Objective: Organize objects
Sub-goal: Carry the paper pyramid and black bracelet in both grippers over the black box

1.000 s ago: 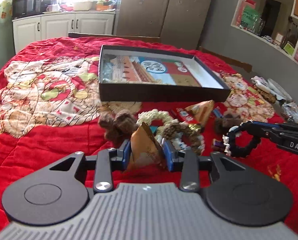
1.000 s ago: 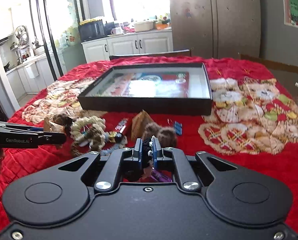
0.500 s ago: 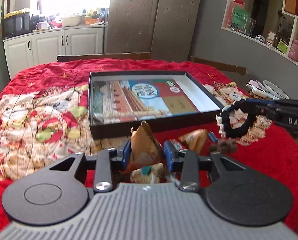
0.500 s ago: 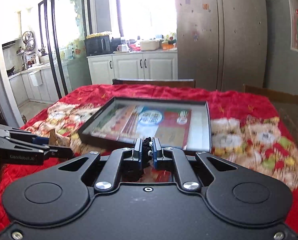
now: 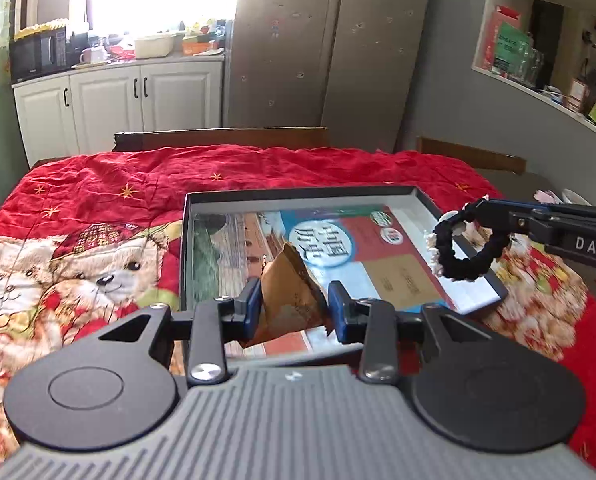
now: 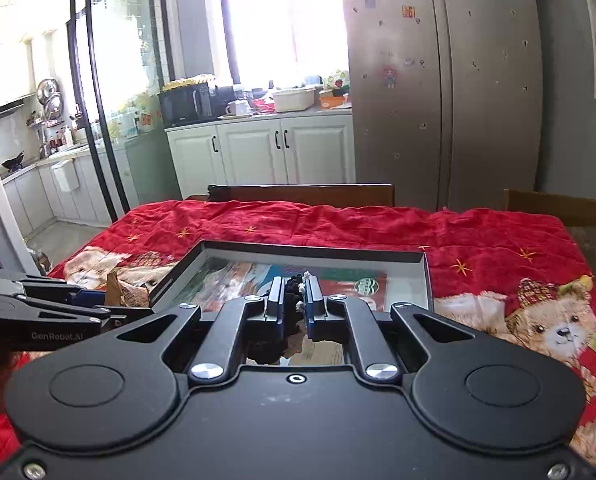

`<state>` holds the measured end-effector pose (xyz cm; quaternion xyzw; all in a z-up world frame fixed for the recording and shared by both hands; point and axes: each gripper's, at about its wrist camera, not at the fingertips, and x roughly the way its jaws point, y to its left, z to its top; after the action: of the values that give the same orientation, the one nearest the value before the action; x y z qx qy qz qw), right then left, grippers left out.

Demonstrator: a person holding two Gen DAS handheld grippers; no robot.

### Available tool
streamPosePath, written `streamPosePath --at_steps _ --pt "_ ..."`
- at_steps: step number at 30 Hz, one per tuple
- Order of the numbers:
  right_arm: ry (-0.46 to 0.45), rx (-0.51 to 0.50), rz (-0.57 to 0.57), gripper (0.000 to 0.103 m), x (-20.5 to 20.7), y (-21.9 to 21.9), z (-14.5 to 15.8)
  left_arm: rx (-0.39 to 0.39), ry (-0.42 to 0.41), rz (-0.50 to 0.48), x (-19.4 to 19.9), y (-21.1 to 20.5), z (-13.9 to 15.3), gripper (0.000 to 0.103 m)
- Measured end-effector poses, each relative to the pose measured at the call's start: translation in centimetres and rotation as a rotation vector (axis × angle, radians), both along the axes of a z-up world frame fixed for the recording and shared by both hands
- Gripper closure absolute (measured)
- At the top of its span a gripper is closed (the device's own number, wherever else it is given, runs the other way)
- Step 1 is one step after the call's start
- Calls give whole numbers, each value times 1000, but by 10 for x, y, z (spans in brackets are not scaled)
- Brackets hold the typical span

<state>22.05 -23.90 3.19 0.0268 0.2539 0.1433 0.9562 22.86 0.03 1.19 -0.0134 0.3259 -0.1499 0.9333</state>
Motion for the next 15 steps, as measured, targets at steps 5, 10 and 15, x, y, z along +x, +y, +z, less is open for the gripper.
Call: streamPosePath --at_steps 5,10,15 --pt "37 13 -25 93 45 4 -18 1 26 27 38 -7 -12 64" --pt "89 57 -51 93 84 5 -42 29 43 45 70 -16 -27 64" --pt "114 63 -78 93 113 6 -63 51 54 60 95 -23 -41 64"
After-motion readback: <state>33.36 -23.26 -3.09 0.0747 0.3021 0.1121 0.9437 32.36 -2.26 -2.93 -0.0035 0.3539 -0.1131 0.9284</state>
